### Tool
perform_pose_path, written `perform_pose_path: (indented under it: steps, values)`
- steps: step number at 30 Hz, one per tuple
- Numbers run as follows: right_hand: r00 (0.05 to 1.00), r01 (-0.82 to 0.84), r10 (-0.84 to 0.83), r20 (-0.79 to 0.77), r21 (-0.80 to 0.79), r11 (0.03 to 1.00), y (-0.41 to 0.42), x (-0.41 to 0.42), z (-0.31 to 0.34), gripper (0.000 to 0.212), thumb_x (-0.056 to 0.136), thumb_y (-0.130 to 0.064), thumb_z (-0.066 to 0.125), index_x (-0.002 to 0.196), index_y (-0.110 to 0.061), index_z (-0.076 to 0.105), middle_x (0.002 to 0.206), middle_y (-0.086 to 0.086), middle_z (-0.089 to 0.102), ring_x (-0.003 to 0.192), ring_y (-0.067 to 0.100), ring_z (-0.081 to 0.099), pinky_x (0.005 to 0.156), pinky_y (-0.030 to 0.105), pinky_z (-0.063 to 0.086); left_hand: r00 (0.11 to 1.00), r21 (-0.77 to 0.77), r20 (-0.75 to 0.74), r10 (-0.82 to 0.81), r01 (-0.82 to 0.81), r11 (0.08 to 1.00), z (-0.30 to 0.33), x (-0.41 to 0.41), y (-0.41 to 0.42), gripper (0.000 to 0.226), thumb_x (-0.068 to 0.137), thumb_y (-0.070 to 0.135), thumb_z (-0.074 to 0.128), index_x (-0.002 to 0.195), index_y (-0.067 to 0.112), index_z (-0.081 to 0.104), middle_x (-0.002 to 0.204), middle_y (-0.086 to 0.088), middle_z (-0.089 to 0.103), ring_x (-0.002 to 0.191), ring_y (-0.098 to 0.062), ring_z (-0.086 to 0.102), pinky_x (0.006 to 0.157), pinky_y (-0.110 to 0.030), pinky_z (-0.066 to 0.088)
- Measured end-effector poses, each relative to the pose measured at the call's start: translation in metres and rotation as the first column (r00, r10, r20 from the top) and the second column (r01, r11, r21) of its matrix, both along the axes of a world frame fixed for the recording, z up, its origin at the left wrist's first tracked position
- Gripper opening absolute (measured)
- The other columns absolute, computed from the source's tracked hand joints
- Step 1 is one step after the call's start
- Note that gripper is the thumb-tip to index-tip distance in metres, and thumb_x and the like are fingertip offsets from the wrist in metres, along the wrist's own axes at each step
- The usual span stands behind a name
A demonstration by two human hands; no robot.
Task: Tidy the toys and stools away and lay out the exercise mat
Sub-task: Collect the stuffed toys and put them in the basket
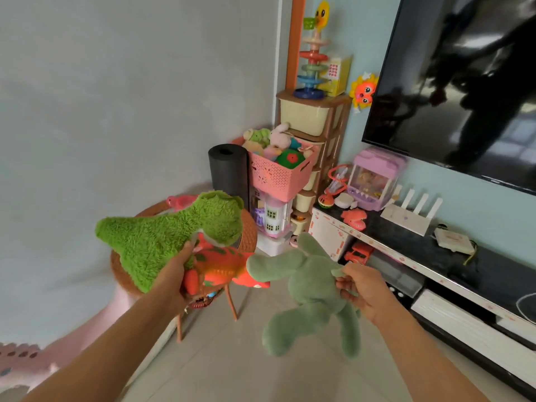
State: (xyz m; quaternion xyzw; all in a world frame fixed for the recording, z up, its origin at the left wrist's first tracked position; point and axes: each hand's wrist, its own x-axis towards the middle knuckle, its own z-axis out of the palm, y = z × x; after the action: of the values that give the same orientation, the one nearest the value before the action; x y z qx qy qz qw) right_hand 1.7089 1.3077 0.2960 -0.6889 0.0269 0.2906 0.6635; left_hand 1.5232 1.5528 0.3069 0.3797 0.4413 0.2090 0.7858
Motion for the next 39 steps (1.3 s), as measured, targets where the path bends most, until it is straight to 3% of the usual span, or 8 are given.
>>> perform_pose_path:
  steps: [3,8,17,21,27,32,35,39]
  values:
    - [0.999,-0.054,0.054,0.003,-0.003,0.999,0.017,0.074,0.01,0.013,0.078,0.001,0.061,0.069,-0.009,0.061,0.045,-0.004,0.058,0.05,0.011,0.052,0.058,0.025,0.043,1.0,0.091,-0.012,-0.013,0.014,0.996,0.006,0.061,0.024,0.027,0.09,0.043,0.052,0.087,0.015,0.055,0.052,-0.004,0.047,0.026,-0.009,0.044,0.031,-0.012,0.037]
    - [0.996,-0.075,0.075,0.047,0.006,0.997,0.041,0.176,0.029,0.01,0.078,0.001,0.061,0.073,-0.007,0.061,0.046,-0.004,0.058,0.052,0.01,0.052,0.06,0.023,0.043,0.994,0.181,-0.011,-0.108,0.108,0.978,0.025,0.148,0.052,0.035,0.091,0.043,0.049,0.086,0.009,0.048,0.045,-0.004,0.051,0.031,-0.012,0.046,0.043,-0.022,0.04]
    - [0.998,-0.013,0.012,0.057,0.019,1.0,0.091,0.32,0.034,0.013,0.079,0.003,0.059,0.069,-0.006,0.058,0.042,-0.003,0.057,0.043,0.008,0.052,0.057,0.024,0.043,0.982,0.388,0.011,-0.186,0.168,0.906,0.054,0.306,0.136,0.028,0.093,0.042,0.045,0.094,0.017,0.058,0.058,-0.003,0.051,0.03,-0.007,0.041,0.031,-0.012,0.031]
    - [0.997,0.002,-0.006,0.071,0.043,0.999,0.126,0.374,0.04,0.021,0.08,0.006,0.056,0.064,-0.007,0.052,0.041,-0.002,0.053,0.036,0.004,0.048,0.043,0.015,0.044,0.98,0.431,0.057,-0.189,0.146,0.891,0.06,0.377,0.178,0.027,0.094,0.044,0.042,0.086,0.024,0.059,0.052,0.0,0.051,0.032,-0.006,0.041,0.032,-0.011,0.028]
    - [0.975,-0.044,0.045,0.216,-0.009,0.999,0.225,0.472,0.06,0.021,0.076,0.009,0.059,0.062,-0.005,0.056,0.043,-0.002,0.055,0.037,0.005,0.049,0.053,0.021,0.045,0.982,0.471,0.117,-0.146,0.075,0.879,0.079,0.484,0.252,0.031,0.094,0.043,0.041,0.087,0.029,0.069,0.06,-0.005,0.044,0.035,-0.007,0.039,0.035,-0.012,0.028]
    - [0.925,-0.109,0.124,0.358,-0.064,0.992,0.293,0.519,0.062,0.022,0.08,0.004,0.058,0.061,-0.007,0.054,0.062,0.008,0.056,0.066,0.021,0.051,0.072,0.033,0.043,0.981,0.539,0.15,-0.123,0.023,0.842,0.081,0.527,0.294,0.032,0.095,0.045,0.038,0.1,0.044,0.069,0.059,-0.007,0.037,0.045,-0.014,0.031,0.039,-0.019,0.026]
    - [0.944,-0.208,0.19,0.272,0.038,0.977,0.333,0.548,0.063,0.019,0.082,0.005,0.054,0.066,-0.006,0.056,0.06,0.007,0.055,0.063,0.019,0.05,0.073,0.033,0.045,0.992,0.564,0.125,-0.025,-0.05,0.824,0.08,0.542,0.317,0.036,0.09,0.05,0.045,0.084,0.024,0.068,0.058,-0.009,0.033,0.044,-0.017,0.03,0.039,-0.019,0.028]
    - [0.953,-0.285,0.296,-0.063,0.144,0.948,0.39,0.596,0.055,0.016,0.092,-0.006,0.045,0.087,-0.009,0.06,0.067,0.008,0.052,0.063,0.017,0.049,0.071,0.033,0.047,0.991,0.601,0.113,0.078,-0.13,0.789,0.078,0.554,0.337,0.032,0.093,0.045,0.044,0.071,0.025,0.057,0.045,0.0,0.043,0.044,-0.015,0.038,0.04,-0.018,0.031]
